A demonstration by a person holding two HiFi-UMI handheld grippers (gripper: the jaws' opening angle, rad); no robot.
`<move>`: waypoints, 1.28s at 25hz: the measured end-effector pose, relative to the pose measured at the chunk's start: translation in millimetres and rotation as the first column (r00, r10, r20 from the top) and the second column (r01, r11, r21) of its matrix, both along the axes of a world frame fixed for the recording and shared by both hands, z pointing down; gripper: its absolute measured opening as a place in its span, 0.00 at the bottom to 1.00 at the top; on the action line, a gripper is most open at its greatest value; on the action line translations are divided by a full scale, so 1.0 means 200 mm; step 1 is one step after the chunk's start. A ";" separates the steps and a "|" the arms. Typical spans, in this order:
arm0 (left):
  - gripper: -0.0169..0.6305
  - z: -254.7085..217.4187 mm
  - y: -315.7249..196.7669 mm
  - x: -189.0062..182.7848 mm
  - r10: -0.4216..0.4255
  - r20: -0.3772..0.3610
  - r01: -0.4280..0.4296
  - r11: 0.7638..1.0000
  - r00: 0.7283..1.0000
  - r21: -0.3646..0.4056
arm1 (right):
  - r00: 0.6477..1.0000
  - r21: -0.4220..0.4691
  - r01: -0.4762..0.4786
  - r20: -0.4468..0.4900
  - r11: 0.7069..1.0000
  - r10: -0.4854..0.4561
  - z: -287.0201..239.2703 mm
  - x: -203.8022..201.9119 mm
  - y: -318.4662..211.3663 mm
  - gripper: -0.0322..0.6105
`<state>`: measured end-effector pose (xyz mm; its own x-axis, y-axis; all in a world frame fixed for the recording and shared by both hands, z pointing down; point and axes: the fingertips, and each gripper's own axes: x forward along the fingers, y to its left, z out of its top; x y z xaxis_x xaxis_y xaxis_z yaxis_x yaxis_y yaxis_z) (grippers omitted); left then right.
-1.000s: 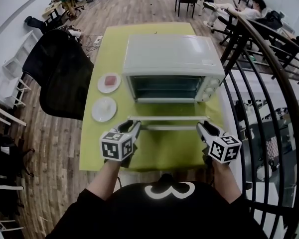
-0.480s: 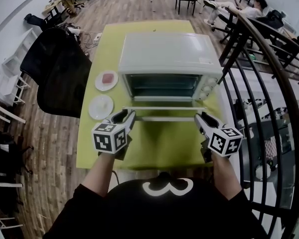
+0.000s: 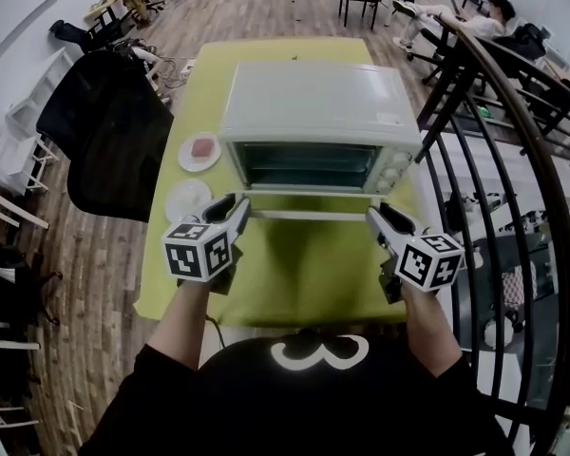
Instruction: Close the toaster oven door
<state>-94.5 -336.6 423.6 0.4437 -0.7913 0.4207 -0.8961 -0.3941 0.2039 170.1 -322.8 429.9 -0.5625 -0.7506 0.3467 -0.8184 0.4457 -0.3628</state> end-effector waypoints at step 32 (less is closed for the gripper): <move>0.19 -0.22 -0.36 -0.01 -0.093 -0.049 0.098 0.989 0.994 0.112 | 0.994 0.058 0.044 0.100 0.997 -0.050 -0.20 0.01 -0.37 0.26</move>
<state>-96.6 -407.8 380.3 0.3796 -0.8726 0.3073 -0.9221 -0.3299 0.2023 172.7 -396.9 389.0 -0.6278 -0.7388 0.2449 -0.7563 0.5046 -0.4164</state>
